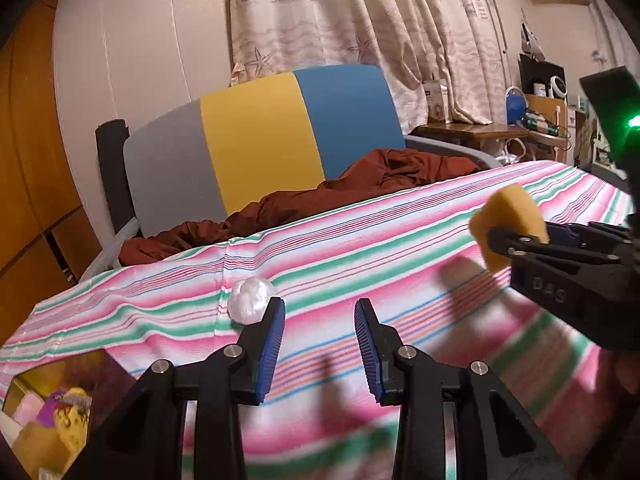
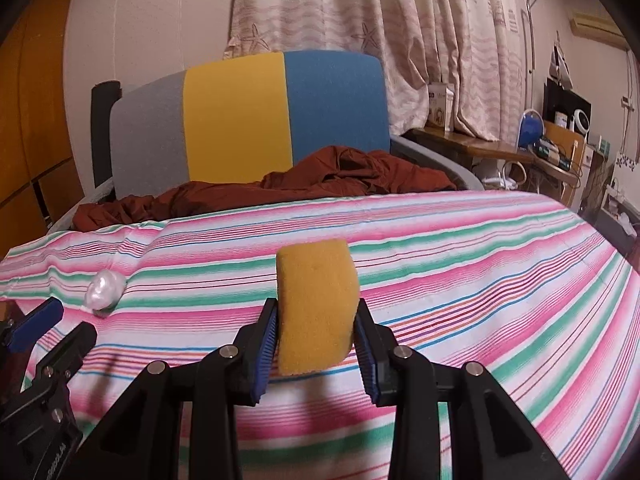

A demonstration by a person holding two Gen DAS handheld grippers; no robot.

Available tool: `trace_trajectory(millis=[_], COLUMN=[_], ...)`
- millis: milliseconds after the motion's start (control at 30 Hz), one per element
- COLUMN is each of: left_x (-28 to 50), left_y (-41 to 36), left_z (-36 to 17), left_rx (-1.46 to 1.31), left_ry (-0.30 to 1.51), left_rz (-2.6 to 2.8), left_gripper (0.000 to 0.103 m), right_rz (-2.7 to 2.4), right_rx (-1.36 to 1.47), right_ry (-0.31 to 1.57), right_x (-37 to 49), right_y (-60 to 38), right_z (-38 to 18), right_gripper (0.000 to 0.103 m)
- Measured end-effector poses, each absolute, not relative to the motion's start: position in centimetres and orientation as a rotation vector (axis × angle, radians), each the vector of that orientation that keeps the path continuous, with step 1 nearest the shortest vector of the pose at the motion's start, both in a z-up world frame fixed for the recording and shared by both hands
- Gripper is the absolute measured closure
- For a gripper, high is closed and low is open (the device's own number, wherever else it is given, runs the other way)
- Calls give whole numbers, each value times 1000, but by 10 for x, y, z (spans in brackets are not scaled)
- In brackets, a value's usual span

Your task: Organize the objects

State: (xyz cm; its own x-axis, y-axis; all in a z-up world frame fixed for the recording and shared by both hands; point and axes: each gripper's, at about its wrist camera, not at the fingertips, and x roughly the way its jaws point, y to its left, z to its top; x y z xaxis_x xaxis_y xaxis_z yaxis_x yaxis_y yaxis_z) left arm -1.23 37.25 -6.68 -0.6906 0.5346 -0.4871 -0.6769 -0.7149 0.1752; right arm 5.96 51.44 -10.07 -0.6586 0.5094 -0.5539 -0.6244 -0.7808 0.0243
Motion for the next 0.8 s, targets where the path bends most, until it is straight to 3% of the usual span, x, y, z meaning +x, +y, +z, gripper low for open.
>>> trace_trajectory(millis=[600, 667, 733, 800], left_x=[35, 27, 8, -22], left_y=[310, 316, 322, 329], left_z=[-48, -44, -39, -40], left_rx=[-562, -552, -575, -666], left_ry=[223, 252, 227, 170], left_rz=[2287, 2322, 2343, 2348], left_gripper=[66, 60, 38, 28], right_rz=[2461, 2465, 2465, 2465], right_rx=[-676, -685, -695, -706], right_ry=[170, 165, 164, 172], right_x=[79, 78, 77, 77], right_y=[465, 464, 464, 464], right_z=[-95, -96, -97, -98], right_gripper=[67, 67, 67, 67])
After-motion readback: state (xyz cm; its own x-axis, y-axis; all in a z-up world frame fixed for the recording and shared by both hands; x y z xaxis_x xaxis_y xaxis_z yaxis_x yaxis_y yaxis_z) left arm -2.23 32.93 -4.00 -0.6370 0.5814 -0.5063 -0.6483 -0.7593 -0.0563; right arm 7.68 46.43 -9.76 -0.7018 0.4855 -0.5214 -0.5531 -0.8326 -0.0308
